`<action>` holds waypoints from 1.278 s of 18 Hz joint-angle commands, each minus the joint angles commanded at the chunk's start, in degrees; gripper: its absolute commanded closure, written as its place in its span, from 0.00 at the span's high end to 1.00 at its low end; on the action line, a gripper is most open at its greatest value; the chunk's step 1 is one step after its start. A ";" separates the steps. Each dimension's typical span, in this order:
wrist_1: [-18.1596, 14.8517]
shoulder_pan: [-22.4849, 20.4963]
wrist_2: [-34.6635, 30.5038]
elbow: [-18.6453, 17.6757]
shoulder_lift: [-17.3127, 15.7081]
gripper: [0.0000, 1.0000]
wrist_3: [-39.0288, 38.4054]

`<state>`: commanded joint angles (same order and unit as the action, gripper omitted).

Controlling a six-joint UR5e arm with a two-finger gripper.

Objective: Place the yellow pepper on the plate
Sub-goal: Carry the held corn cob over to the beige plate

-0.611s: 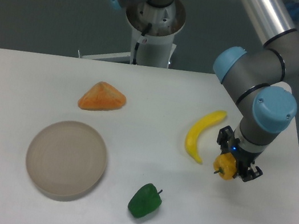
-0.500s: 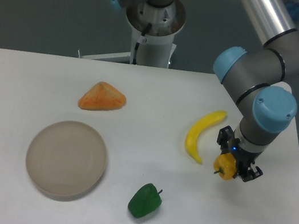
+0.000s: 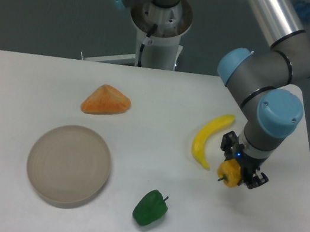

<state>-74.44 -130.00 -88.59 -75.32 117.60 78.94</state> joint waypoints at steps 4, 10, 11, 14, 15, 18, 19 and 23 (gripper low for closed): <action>0.08 10.35 0.35 -1.23 -2.02 0.25 -10.80; 0.52 20.30 0.44 -4.30 -2.55 0.25 -18.54; 0.52 21.80 0.44 -4.92 -2.55 0.25 -20.74; 0.52 26.19 0.44 -6.76 -2.81 0.25 -26.02; 0.70 26.81 0.44 -7.73 -2.90 0.25 -26.64; 6.30 29.80 0.44 -9.49 -2.03 0.28 -31.03; 8.41 30.24 0.53 -10.10 -1.76 0.31 -32.09; 11.95 31.48 3.43 -10.28 -0.18 0.83 -34.91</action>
<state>-62.49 -98.53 -85.17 -85.61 117.42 44.03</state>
